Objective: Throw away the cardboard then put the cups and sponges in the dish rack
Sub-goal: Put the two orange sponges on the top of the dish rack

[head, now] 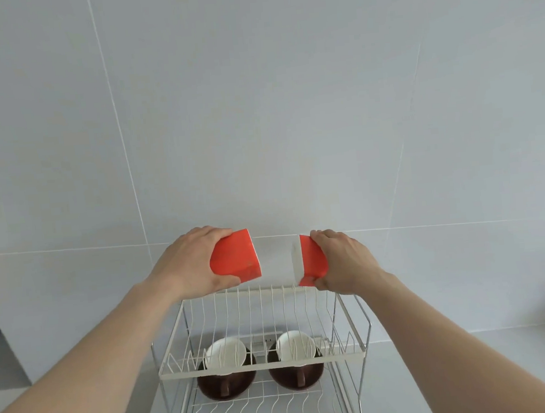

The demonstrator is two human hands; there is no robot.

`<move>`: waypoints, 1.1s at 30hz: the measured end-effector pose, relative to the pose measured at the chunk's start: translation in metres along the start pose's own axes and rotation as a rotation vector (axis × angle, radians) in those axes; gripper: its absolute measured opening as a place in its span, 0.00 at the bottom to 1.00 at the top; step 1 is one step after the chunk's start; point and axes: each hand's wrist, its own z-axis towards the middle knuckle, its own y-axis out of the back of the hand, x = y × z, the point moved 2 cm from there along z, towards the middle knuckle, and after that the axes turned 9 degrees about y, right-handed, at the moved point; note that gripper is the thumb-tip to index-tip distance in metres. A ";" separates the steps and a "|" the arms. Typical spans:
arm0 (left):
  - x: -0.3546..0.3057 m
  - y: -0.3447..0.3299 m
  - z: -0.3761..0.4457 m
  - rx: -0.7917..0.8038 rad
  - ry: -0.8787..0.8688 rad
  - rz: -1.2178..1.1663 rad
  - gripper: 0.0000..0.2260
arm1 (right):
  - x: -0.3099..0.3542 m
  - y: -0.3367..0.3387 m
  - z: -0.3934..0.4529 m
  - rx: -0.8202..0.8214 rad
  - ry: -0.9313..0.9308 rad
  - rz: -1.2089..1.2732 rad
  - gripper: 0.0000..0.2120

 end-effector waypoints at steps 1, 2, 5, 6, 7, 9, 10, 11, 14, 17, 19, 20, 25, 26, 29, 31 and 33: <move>0.005 -0.006 0.000 0.013 0.003 0.005 0.42 | 0.003 -0.006 0.003 0.012 0.009 0.001 0.44; 0.011 -0.012 0.000 0.032 0.009 0.010 0.42 | 0.005 -0.013 0.006 0.028 0.016 0.005 0.44; 0.024 -0.034 0.002 0.082 0.026 0.006 0.42 | 0.009 -0.037 0.012 0.091 0.026 0.011 0.43; 0.028 -0.041 0.002 0.099 0.032 -0.002 0.42 | 0.009 -0.046 0.013 0.110 0.027 0.012 0.42; 0.030 -0.049 0.002 0.117 0.038 -0.010 0.42 | 0.009 -0.054 0.014 0.129 0.026 0.014 0.42; 0.034 -0.064 0.001 0.156 0.047 -0.014 0.42 | 0.008 -0.070 0.014 0.172 0.028 0.021 0.40; 0.036 -0.072 0.001 0.173 0.050 -0.011 0.42 | 0.008 -0.078 0.013 0.191 0.029 0.025 0.40; 0.038 -0.079 0.000 0.188 0.052 -0.005 0.42 | 0.008 -0.086 0.013 0.208 0.030 0.030 0.39; 0.044 -0.101 -0.003 0.232 0.064 -0.004 0.43 | 0.006 -0.107 0.012 0.253 0.028 0.048 0.38; 0.052 -0.118 -0.006 0.283 0.076 -0.017 0.43 | 0.006 -0.123 0.012 0.302 0.029 0.049 0.35; 0.057 -0.128 -0.008 0.312 0.085 -0.013 0.43 | 0.007 -0.130 0.011 0.325 0.028 0.056 0.34; 0.060 -0.132 -0.008 0.322 0.091 -0.012 0.43 | 0.008 -0.134 0.012 0.334 0.028 0.057 0.34; 0.066 -0.147 -0.008 0.343 0.107 -0.029 0.44 | 0.011 -0.148 0.014 0.360 0.033 0.071 0.34; 0.066 -0.149 -0.008 0.352 0.108 -0.030 0.44 | 0.011 -0.151 0.014 0.364 0.033 0.073 0.34; 0.068 -0.157 -0.007 0.367 0.110 -0.031 0.44 | 0.012 -0.156 0.014 0.375 0.023 0.086 0.33; 0.069 -0.163 -0.006 0.374 0.114 -0.038 0.44 | 0.012 -0.159 0.015 0.371 0.018 0.097 0.33; 0.071 -0.167 -0.007 0.385 0.116 -0.047 0.44 | 0.012 -0.162 0.015 0.369 0.017 0.106 0.34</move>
